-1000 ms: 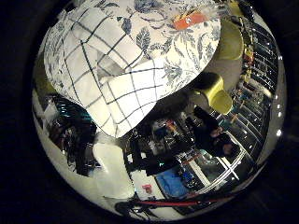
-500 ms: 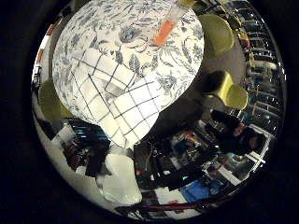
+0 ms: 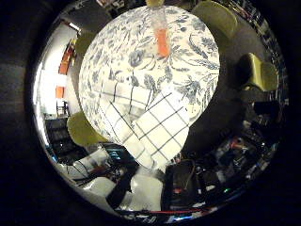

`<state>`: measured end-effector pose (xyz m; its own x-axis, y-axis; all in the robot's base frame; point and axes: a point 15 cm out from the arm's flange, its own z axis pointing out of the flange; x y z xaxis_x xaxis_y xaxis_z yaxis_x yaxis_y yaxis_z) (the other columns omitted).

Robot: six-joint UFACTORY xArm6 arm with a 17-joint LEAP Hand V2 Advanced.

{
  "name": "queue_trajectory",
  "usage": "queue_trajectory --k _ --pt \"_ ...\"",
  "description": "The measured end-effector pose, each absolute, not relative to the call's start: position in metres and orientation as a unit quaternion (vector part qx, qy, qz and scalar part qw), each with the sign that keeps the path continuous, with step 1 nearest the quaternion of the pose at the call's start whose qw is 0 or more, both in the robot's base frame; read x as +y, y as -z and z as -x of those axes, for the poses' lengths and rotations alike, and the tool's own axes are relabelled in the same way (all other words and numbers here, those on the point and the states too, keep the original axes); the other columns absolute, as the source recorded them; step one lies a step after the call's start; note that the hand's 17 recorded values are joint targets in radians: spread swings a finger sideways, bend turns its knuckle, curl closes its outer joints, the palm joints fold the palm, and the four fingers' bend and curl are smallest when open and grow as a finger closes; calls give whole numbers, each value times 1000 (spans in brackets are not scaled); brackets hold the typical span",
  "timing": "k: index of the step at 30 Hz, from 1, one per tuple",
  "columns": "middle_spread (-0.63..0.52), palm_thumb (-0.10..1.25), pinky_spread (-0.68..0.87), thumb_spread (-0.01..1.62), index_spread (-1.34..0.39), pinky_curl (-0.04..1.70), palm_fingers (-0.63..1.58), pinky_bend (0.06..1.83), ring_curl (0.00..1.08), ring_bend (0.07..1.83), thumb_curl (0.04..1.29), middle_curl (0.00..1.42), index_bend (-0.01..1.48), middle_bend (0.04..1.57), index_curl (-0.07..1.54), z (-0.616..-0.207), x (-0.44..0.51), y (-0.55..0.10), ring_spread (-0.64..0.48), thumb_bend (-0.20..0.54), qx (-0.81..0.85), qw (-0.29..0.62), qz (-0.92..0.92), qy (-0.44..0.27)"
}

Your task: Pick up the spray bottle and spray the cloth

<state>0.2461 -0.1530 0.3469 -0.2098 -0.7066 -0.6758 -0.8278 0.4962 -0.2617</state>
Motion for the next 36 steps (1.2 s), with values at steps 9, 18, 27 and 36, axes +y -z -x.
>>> queue_trajectory --k 9,18,27,36 --pt "39 484 336 1079 -236 249 223 571 286 541 287 395 155 365 275 -223 -186 -306 174 -22 781 432 441 -89" --pt "69 501 338 1079 -199 257 144 617 287 570 290 388 144 370 256 -224 -222 -272 178 -23 772 478 412 -81" --pt "104 517 344 1068 -172 257 105 616 277 552 297 377 148 354 259 -226 -251 -246 183 -22 746 551 369 -63" --pt "127 455 346 1026 -180 255 61 579 265 508 287 367 149 337 263 -243 -282 -218 194 -29 726 578 363 -89"
